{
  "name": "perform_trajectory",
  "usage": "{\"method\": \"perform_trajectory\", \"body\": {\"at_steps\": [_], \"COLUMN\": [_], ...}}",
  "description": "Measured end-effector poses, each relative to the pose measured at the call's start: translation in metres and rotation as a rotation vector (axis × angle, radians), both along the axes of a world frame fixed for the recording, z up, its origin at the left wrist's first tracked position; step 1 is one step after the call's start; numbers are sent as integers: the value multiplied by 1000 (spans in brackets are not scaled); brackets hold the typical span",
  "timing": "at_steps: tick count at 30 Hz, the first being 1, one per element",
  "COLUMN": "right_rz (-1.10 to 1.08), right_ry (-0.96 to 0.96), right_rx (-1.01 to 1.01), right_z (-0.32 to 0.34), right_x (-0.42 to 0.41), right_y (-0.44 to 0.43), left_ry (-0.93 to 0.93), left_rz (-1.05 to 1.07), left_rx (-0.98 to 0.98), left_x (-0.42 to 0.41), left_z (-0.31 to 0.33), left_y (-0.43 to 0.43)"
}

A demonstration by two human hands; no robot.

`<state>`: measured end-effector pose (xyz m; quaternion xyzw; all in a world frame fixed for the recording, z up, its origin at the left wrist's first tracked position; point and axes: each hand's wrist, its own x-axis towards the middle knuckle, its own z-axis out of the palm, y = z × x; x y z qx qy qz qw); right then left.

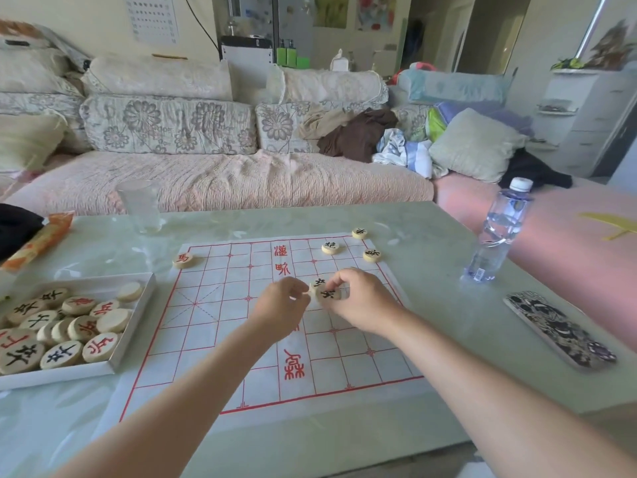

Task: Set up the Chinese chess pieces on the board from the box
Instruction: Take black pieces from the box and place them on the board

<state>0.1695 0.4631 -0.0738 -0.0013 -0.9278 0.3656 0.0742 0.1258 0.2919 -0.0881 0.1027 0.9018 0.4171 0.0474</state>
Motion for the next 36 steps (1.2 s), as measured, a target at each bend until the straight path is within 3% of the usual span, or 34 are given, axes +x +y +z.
{"method": "perform_trajectory", "body": {"at_steps": [2, 4, 9, 14, 24, 36], "right_rz": [-81, -164, -243, -242, -212, -63], "right_ry": [-6, -17, -93, -151, -225, -111], "right_rx": [38, 68, 90, 80, 121, 226], "right_z": [-1, -3, -9, -14, -13, 10], "right_x": [4, 7, 16, 29, 45, 16], "right_y": [22, 46, 97, 122, 131, 60], "left_ry": [193, 267, 334, 266, 279, 361], "left_rz": [-70, -125, -164, -196, -199, -147], "left_rx": [-219, -306, -341, -443, -462, -365], "left_x": [0, 0, -11, -19, -19, -6], "left_z": [-12, -20, -21, -24, -28, -14], "left_y": [7, 15, 40, 60, 63, 25]}}
